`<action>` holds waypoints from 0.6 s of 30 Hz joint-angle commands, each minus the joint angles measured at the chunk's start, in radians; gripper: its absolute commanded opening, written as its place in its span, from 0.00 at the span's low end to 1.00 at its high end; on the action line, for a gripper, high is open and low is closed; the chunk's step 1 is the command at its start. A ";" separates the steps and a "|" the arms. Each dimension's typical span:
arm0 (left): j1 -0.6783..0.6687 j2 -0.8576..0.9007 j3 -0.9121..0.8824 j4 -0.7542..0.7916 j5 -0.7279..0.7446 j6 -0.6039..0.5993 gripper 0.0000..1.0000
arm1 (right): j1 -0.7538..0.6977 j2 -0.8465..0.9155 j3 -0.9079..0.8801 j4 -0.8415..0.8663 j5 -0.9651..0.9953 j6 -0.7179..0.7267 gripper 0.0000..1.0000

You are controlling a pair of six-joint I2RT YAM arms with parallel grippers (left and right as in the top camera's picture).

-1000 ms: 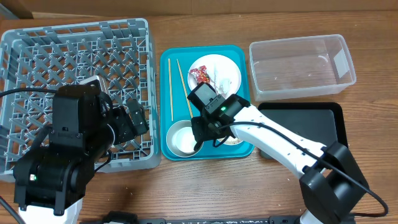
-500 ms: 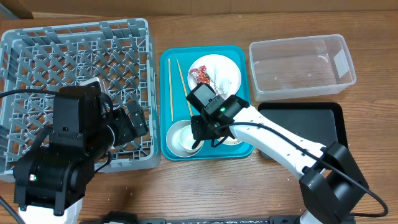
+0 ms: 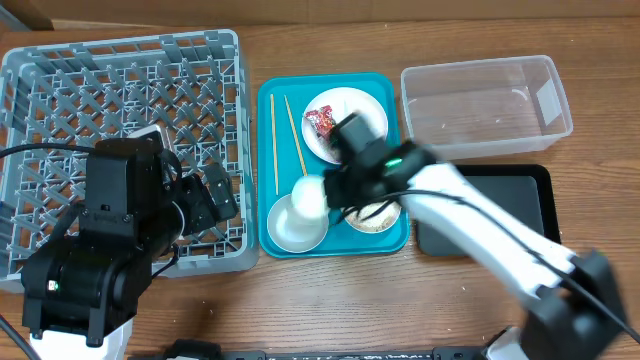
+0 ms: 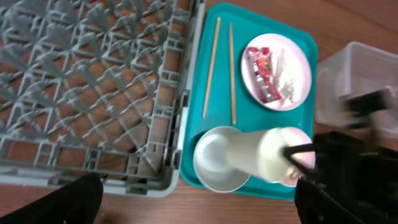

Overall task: Sort waste into correct bins and load items into the dishwasher
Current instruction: 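Reach the right gripper to the white cup on the tray and grasp it, then lift the white cup and hand it to the left gripper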

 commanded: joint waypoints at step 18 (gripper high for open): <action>0.006 0.245 0.020 0.547 1.371 0.171 0.99 | -0.511 -0.233 0.080 0.117 -1.217 -0.462 0.04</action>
